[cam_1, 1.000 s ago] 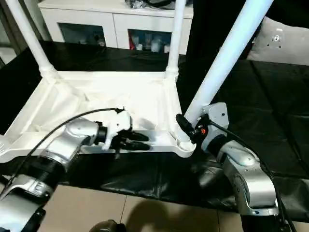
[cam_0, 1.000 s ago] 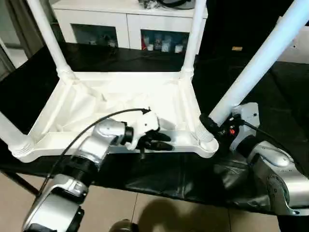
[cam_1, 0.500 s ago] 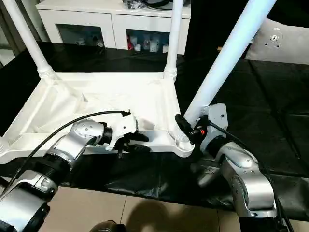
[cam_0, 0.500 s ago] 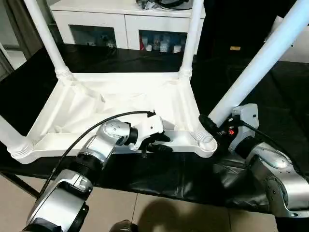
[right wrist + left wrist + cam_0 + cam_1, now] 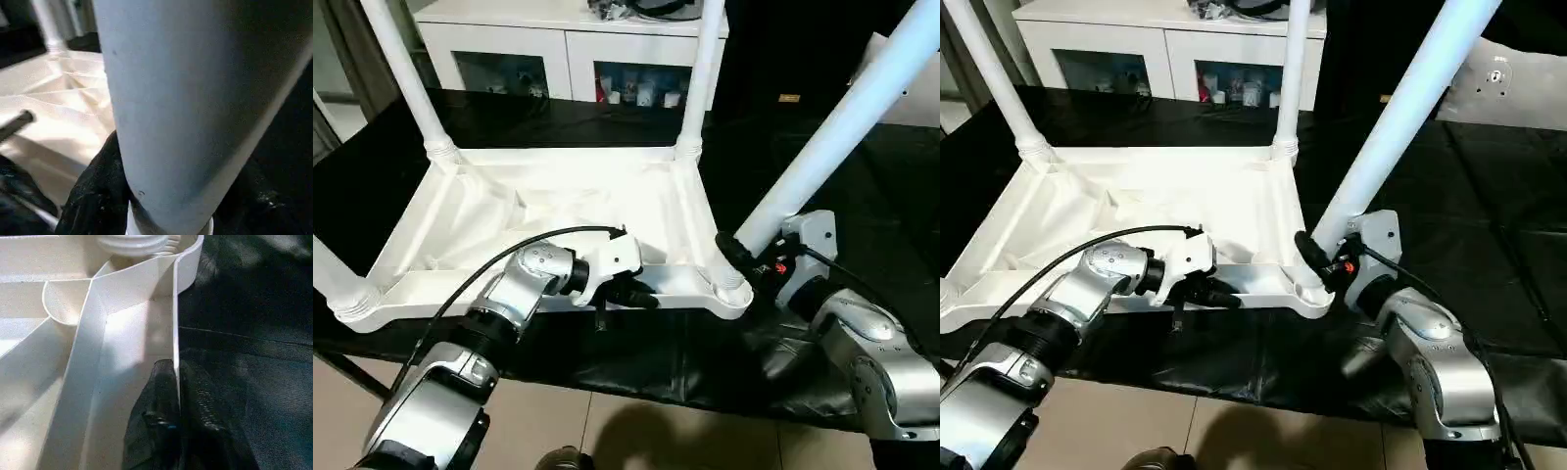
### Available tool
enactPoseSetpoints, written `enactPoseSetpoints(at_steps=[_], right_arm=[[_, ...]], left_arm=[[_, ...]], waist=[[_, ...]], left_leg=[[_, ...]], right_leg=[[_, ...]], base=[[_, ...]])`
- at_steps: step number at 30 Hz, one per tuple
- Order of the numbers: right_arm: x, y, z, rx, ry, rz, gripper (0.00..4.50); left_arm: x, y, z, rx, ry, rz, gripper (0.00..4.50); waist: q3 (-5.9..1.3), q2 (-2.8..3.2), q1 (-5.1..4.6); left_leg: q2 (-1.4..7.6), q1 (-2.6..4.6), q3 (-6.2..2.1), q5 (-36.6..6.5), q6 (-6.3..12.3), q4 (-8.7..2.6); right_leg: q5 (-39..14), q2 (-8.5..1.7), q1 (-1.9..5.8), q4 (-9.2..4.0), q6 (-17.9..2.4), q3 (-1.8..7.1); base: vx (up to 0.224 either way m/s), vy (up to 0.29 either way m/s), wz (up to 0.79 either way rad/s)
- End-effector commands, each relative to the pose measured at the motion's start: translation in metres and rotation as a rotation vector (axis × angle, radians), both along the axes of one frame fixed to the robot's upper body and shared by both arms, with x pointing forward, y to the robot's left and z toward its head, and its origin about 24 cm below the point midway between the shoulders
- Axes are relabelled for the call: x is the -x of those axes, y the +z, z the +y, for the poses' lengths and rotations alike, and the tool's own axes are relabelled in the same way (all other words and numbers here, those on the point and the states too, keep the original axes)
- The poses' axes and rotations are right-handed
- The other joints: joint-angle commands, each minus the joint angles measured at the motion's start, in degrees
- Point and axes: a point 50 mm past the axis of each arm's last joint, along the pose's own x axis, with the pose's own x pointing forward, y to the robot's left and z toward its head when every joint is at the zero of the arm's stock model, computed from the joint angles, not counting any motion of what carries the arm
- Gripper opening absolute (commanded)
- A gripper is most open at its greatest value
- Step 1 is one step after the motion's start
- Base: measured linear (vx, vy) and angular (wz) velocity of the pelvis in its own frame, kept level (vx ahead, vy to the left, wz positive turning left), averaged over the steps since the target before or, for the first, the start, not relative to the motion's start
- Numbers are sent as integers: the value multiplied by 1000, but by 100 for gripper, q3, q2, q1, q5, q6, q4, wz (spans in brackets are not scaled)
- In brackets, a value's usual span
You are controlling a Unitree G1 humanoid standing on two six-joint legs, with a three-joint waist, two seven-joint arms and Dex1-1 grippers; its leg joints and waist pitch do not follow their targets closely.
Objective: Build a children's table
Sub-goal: Insert table leg to table base
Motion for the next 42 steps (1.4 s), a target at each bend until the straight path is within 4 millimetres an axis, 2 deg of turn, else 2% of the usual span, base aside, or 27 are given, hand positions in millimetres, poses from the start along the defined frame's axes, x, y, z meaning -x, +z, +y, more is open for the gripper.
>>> enactPoseSetpoints(at_steps=[1, 2, 4, 10, 12, 15, 16, 17, 22, 25, 29, 34, 42], right_arm=[[-1, 5, 3, -38, 59, 20, 187], [-1, 6, 4, -44, 84, 29, 187], [-2, 8, 3, -50, 138, 59, 187], [-11, 15, -4, 16, 243, 80, 187], [-14, 16, -5, 39, 289, 106, 187], [-15, 15, -6, 85, 361, 163, 187], [-15, 13, -6, 110, 385, 183, 187], [-15, 11, -6, 137, 411, 203, 187], [-19, 7, -8, 171, 409, 219, 187], [-21, 7, -8, 166, 410, 222, 187], [-25, 2, -5, 163, 415, 229, 187], [-27, -4, -3, 161, 419, 243, 187], [-28, -11, -1, 97, 429, 266, 187]], left_arm=[[4, -12, 11, -65, 18, 36, 0], [4, -13, 13, -68, 20, 36, 0], [3, -12, 16, -71, 30, 40, 0], [2, -14, 29, -98, 77, 41, 0], [2, -13, 34, -102, 100, 46, 0], [2, -11, 37, -100, 102, 41, 0], [3, -10, 37, -98, 101, 38, 0], [3, -10, 37, -98, 100, 35, 0], [4, -10, 42, -117, 99, 32, 0], [4, -8, 44, -114, 96, 29, 0], [9, -3, 40, -72, 43, 37, 0], [9, -1, 38, -72, 35, 27, 0], [6, 2, 36, -77, 41, -17, 0]], waist=[[-384, -10, 21], [-384, -11, 19], [-390, -54, 19], [-390, -78, 16], [-387, -125, 4], [-378, -116, -4], [-381, -172, -13], [-376, -142, -10], [-378, -143, -28], [-380, -169, -65], [-391, -171, -100], [-401, -171, -96], [-387, -203, -106]], left_leg=[[519, 172, -248, -1603, -75, -532], [521, 168, -247, -1593, -71, -534], [521, 167, -238, -1495, -41, -527], [498, 141, -208, -1233, 39, -481], [499, 141, -206, -1193, 71, -481], [494, 135, -206, -1133, 103, -468], [494, 138, -195, -1132, 117, -468], [494, 138, -202, -1123, 126, -469], [512, 157, -207, -1203, 75, -492], [501, 150, -204, -1218, 72, -487], [501, 146, -200, -1148, 97, -483], [500, 149, -183, -990, 177, -476], [504, 165, -181, -1158, 120, -485]], right_leg=[[-1020, -629, 185, -543, -1284, 310], [-983, -629, 190, -544, -1292, 314], [-868, -633, 202, -528, -1327, 308], [-939, -646, 215, -541, -1312, 307], [-1000, -643, 224, -546, -1324, 299], [-1096, -636, 228, -550, -1327, 299], [-1109, -625, 227, -553, -1319, 295], [-1191, -634, 221, -555, -1298, 292], [-1166, -624, 202, -552, -1325, 294], [-1111, -623, 214, -549, -1368, 295], [-1040, -625, 212, -541, -1410, 289], [-714, -611, 221, -516, -1487, 279], [-962, -619, 220, -541, -1474, 289]], base=[[0, 0, 0], [0, 0, 0], [0, 0, 0], [0, 0, 0], [0, 0, 0], [0, 0, 0], [0, 0, 0], [0, 0, 0], [0, 0, 0], [0, 0, 0], [0, 0, 0], [0, 0, 0], [0, 0, 0]])
